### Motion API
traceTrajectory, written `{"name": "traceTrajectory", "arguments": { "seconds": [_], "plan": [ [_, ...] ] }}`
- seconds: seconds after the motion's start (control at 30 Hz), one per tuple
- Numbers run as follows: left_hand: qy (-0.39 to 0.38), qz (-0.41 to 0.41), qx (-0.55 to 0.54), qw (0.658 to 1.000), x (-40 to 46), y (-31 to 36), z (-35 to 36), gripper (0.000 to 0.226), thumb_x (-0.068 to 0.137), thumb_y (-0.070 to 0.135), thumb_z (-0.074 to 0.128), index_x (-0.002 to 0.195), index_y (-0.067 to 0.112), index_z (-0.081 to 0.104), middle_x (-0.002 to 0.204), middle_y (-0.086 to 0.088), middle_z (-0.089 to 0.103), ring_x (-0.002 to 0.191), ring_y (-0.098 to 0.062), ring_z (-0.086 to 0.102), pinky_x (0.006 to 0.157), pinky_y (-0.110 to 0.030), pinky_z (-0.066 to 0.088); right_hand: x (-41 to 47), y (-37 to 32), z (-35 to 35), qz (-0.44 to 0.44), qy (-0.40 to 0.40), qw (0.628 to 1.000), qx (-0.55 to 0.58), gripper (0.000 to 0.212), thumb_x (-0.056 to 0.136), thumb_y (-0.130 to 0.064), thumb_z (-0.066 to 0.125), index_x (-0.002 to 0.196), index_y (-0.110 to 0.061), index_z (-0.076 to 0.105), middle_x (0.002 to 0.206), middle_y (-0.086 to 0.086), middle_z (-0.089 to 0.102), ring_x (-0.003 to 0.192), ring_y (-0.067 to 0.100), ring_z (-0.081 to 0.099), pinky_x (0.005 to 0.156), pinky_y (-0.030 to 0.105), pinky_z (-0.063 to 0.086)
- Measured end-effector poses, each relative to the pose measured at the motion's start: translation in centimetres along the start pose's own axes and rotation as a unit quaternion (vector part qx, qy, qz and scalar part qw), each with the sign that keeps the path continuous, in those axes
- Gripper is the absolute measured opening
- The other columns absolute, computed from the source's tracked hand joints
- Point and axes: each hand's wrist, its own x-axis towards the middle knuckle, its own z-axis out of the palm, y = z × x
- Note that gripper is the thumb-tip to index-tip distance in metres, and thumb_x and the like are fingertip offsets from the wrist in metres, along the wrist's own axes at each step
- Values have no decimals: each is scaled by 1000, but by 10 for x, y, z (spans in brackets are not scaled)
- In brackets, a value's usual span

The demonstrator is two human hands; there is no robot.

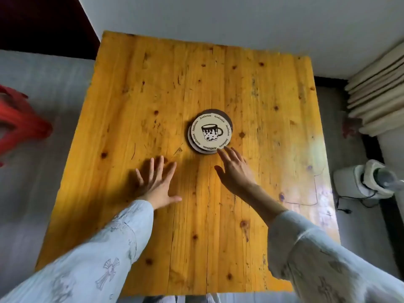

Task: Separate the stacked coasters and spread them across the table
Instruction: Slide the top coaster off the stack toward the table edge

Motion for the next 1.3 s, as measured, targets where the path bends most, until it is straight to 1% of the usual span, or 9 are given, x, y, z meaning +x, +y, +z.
{"name": "traceTrajectory", "arguments": {
  "seconds": [0.1, 0.2, 0.47, 0.67, 0.8, 1.03, 1.13, 1.2, 1.3],
  "plan": [
    [11, 3, 3, 1000, 9, -8, 9, 108, 74, 58, 57, 123, 43, -39, 135, 1, -50, 127, -25, -43, 103, -69, -14, 30, -2, 10, -45, 18, 996, -76, 60, 96, -34, 43, 147, -18, 15, 159, 12, 11, 147, 28, 6, 120, 45, 13],
    [22, 5, 4, 1000, 8, -9, 17, 109, 75, 58, 56, 118, 45, -43, 135, 2, -50, 125, -24, -44, 101, -68, -16, 55, -8, 15, -41, 27, 995, -83, 61, 96, -36, 42, 147, -20, 12, 159, 11, 9, 147, 28, 6, 120, 44, 11],
    [22, -4, 12, 1000, 8, -6, 13, 107, 74, 59, 54, 122, 41, -40, 137, 0, -47, 126, -26, -42, 101, -69, -14, 73, -10, 15, -33, 48, 991, -123, 62, 92, -31, 52, 145, -16, 23, 156, 14, 22, 144, 31, 19, 116, 48, 24],
    [23, -3, 7, 1000, 8, -7, 13, 107, 75, 58, 54, 121, 42, -41, 137, 0, -49, 126, -26, -43, 101, -69, -14, 59, -14, 10, -64, 18, 988, -138, 52, 96, -5, 40, 144, -4, 21, 156, 14, 23, 143, 36, 21, 107, 49, 37],
    [26, 2, 6, 1000, 6, -6, 12, 105, 75, 59, 53, 121, 41, -39, 136, -1, -48, 126, -26, -42, 102, -69, -12, 30, -17, 17, -72, -2, 988, -138, 51, 98, -10, 38, 145, -7, 20, 156, 13, 23, 143, 34, 22, 103, 47, 42],
    [48, 6, -6, 999, 4, -4, 8, 102, 76, 56, 56, 135, 39, -25, 147, -2, -37, 137, -29, -30, 104, -68, -10, -50, -19, 51, -114, -88, 974, -175, 59, 96, -7, 42, 146, -4, 11, 157, 17, 16, 144, 37, 15, 109, 49, 35],
    [72, 7, -8, 997, -3, 1, 12, 92, 79, 54, 54, 140, 38, -12, 154, -2, -24, 140, -29, -23, 107, -65, -8, -84, -26, 62, -132, -60, 973, -181, 61, 83, -10, 66, 138, -4, 39, 144, 17, 45, 132, 37, 43, 88, 44, 55],
    [110, 22, -22, 993, -16, 4, 23, 78, 84, 47, 51, 142, 37, 0, 156, -1, -14, 142, -29, -16, 110, -62, -6, -108, -27, 73, -131, -32, 972, -194, 63, 70, -16, 79, 127, -8, 54, 131, 10, 61, 120, 31, 58, 73, 36, 60],
    [148, 44, -54, 987, -39, 5, 44, 59, 91, 34, 43, 143, 34, 14, 158, -3, -3, 144, -28, -8, 113, -57, -5, -132, -23, 88, -145, 7, 973, -178, 60, 66, -16, 82, 122, -12, 61, 124, 5, 67, 114, 28, 63, 75, 34, 60]
  ]
}}
